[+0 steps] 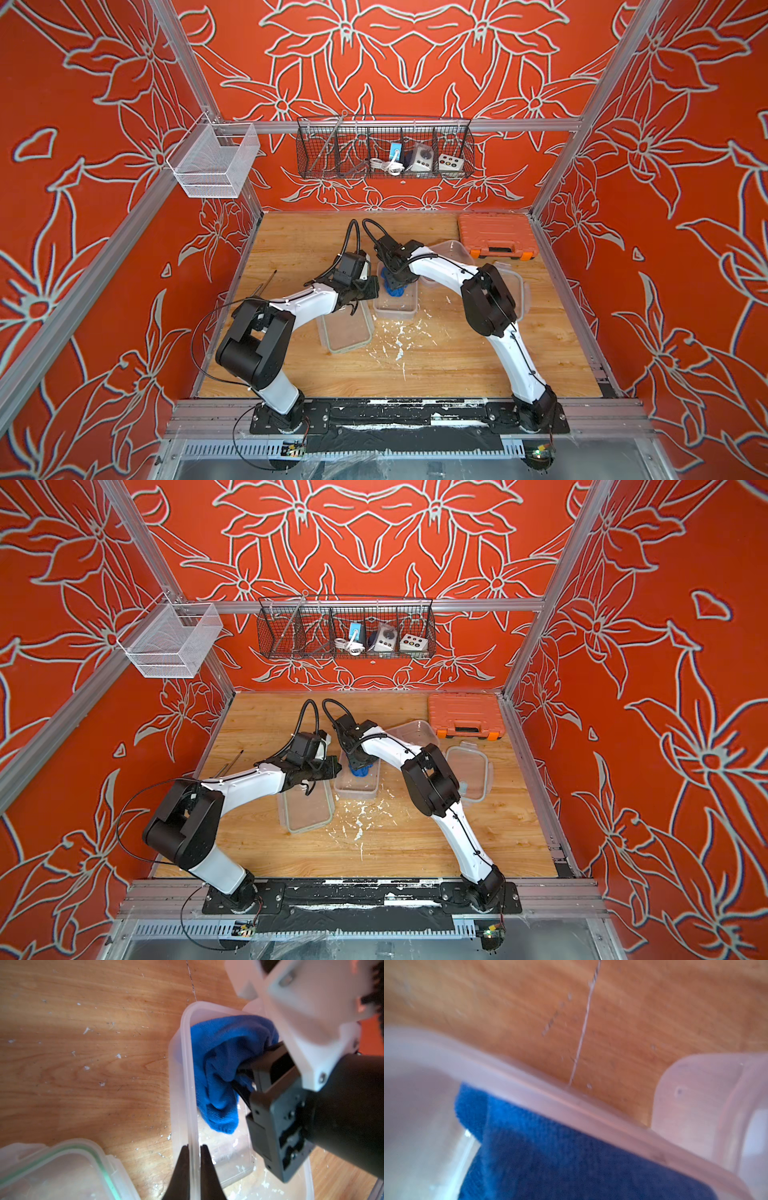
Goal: Wipe the insides of the lunch boxes
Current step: Wipe the dirt inside the lunch box.
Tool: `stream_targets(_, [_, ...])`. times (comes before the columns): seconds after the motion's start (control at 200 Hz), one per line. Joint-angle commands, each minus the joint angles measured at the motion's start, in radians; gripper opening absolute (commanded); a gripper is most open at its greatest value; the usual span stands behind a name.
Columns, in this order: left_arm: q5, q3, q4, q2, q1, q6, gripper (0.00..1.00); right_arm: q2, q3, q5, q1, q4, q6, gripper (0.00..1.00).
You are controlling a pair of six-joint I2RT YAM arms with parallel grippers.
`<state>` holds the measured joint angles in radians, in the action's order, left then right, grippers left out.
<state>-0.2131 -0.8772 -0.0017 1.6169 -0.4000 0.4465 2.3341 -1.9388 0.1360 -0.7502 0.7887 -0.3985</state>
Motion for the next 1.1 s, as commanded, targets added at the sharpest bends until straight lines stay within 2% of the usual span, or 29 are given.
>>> stream_targets(0.0, [-0.023,0.001,-0.009,0.019,-0.012,-0.02,0.08,0.041,0.024,-0.158,0.008,-0.207,-0.083,0.0])
stream_targets(0.085, [-0.019,-0.004,-0.012,0.026,-0.013,-0.018,0.08,0.063,0.017,-0.316,0.002,-0.248,-0.092,0.0])
stream_targets(0.32, [-0.004,-0.016,-0.02,0.05,-0.004,0.007,0.08,-0.008,0.156,-0.537,-0.046,-0.261,-0.024,0.0])
stream_targets(0.415, [-0.007,-0.028,-0.027,0.06,0.017,0.029,0.08,-0.093,0.233,-0.494,-0.044,-0.205,0.015,0.0])
stream_targets(0.54, [0.008,-0.057,-0.06,0.068,0.038,0.028,0.08,-0.259,0.303,-0.364,-0.036,-0.119,0.08,0.0])
stream_targets(0.686, [0.023,-0.076,-0.073,0.061,0.046,0.028,0.09,-0.481,0.335,-0.353,-0.012,-0.091,0.088,0.0])
stream_targets(0.896, [0.035,-0.088,-0.098,0.042,0.047,0.029,0.12,-0.697,0.286,-0.283,0.01,0.126,0.144,0.0])
stream_targets(1.001, [0.049,-0.082,-0.096,0.026,0.047,0.035,0.13,-0.803,0.354,-0.247,0.033,0.168,0.161,0.0])
stream_targets(1.096, [0.052,-0.082,-0.094,0.02,0.047,0.04,0.19,-0.863,0.462,-0.257,0.049,0.174,0.162,0.0])
